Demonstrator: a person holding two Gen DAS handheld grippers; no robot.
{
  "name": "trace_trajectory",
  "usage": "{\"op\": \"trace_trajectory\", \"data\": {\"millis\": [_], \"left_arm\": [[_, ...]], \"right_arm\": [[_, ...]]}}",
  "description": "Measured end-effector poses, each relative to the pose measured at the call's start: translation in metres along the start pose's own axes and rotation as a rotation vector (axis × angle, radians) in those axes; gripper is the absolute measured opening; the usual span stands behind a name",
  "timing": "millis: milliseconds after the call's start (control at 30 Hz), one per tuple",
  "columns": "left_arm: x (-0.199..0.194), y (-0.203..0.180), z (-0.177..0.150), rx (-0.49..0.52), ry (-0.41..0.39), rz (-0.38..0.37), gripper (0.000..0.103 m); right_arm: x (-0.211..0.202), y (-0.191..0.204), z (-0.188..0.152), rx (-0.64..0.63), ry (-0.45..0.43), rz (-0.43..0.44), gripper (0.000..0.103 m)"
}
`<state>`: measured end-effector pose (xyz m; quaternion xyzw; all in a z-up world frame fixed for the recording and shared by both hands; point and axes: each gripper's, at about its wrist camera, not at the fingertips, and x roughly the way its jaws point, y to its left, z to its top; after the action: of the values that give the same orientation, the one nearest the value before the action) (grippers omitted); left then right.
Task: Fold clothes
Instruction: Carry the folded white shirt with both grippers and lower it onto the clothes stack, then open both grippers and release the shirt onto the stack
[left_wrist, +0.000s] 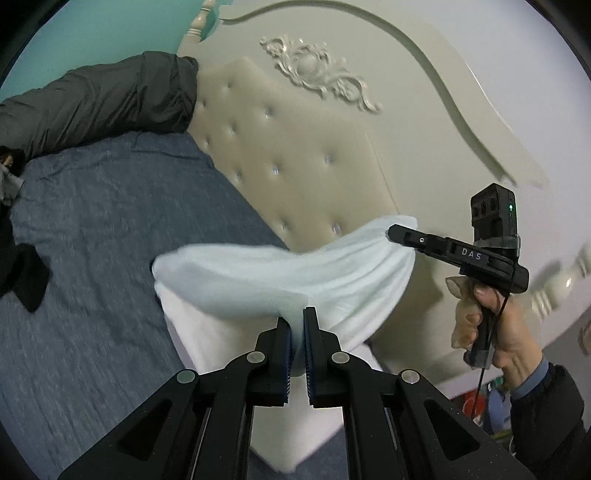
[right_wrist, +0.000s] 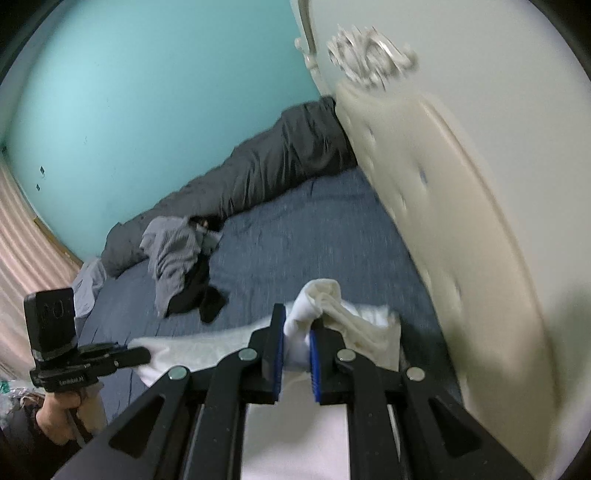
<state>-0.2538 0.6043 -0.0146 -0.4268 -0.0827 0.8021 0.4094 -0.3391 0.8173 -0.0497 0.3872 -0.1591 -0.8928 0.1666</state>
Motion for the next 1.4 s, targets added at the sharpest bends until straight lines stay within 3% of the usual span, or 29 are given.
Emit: {"op": "trace_trajectory", "data": {"millis": [100, 367, 767, 800, 867, 900, 1000, 1300, 1367, 1400], "left_arm": [[0.000, -0.015, -0.028, 0.035, 0.021, 0.012, 0.006], [0.012, -0.015, -0.095, -0.001, 0.089, 0.002, 0.000], [0.034, 0.023, -0.135, -0.141, 0.124, 0.035, 0.000], [0.035, 0.027, -0.136, -0.160, 0.125, 0.036, 0.000], [0.040, 0.036, -0.140, -0.193, 0.131, 0.033, 0.002], [0.042, 0.039, -0.140, -0.203, 0.137, 0.037, 0.009], [0.050, 0.052, -0.144, -0.247, 0.150, 0.044, 0.020], [0.063, 0.065, -0.156, -0.320, 0.177, -0.011, 0.020], [0.065, 0.066, -0.156, -0.336, 0.175, -0.029, 0.019], [0.065, 0.066, -0.156, -0.341, 0.175, -0.037, 0.019]], "right_arm": [[-0.013, -0.004, -0.029, 0.025, 0.013, 0.010, 0.011], [-0.024, -0.016, -0.095, 0.080, 0.081, 0.012, 0.011], [-0.012, -0.051, -0.145, 0.222, 0.104, -0.028, 0.008], [-0.010, -0.053, -0.149, 0.234, 0.105, -0.032, 0.015], [-0.008, -0.059, -0.156, 0.256, 0.107, -0.039, 0.040], [-0.007, -0.061, -0.160, 0.268, 0.109, -0.042, 0.050], [0.000, -0.066, -0.165, 0.282, 0.125, -0.032, 0.050], [0.018, -0.069, -0.171, 0.263, 0.161, -0.019, 0.050], [0.020, -0.066, -0.172, 0.249, 0.167, -0.016, 0.043], [0.021, -0.066, -0.172, 0.246, 0.171, -0.015, 0.034]]}}
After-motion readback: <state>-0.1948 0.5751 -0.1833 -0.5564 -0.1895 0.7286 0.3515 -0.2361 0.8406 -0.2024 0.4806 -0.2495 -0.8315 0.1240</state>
